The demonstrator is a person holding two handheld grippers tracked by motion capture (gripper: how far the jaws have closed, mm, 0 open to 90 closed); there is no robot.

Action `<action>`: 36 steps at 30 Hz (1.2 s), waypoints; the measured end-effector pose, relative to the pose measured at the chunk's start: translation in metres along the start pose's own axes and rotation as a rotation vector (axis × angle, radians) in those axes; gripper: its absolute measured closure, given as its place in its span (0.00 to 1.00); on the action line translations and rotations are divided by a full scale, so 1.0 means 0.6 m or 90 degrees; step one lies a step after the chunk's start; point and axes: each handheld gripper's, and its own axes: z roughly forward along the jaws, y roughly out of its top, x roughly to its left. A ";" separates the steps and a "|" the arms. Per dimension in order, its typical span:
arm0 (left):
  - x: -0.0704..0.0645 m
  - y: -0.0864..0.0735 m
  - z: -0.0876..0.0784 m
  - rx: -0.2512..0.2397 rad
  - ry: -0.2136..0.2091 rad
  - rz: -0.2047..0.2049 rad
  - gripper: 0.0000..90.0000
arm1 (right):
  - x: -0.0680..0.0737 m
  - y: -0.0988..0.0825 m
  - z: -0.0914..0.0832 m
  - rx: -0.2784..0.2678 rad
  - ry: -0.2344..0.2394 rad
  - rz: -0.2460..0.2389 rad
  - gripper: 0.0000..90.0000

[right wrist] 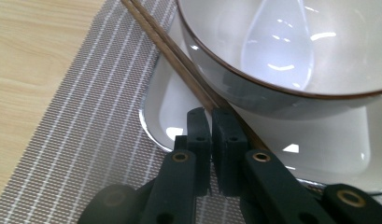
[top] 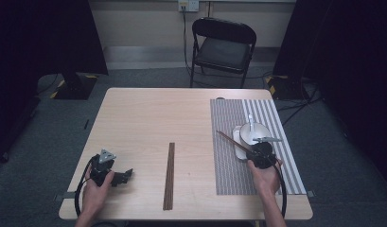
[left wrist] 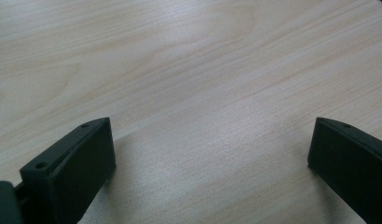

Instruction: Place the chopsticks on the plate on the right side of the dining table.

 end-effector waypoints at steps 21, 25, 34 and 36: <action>0.000 0.000 0.000 -0.001 0.000 -0.002 0.00 | -0.018 -0.014 -0.008 -0.001 -0.019 0.012 0.97; 0.001 0.000 -0.001 0.003 0.001 0.005 0.00 | -0.026 -0.018 -0.013 -0.001 -0.027 0.017 0.97; 0.000 0.000 0.000 -0.001 0.000 -0.002 0.00 | -0.046 -0.023 -0.018 -0.003 -0.045 0.032 0.97; 0.000 0.000 0.000 -0.001 0.000 0.000 0.00 | -0.048 -0.022 -0.017 -0.004 -0.046 0.034 0.97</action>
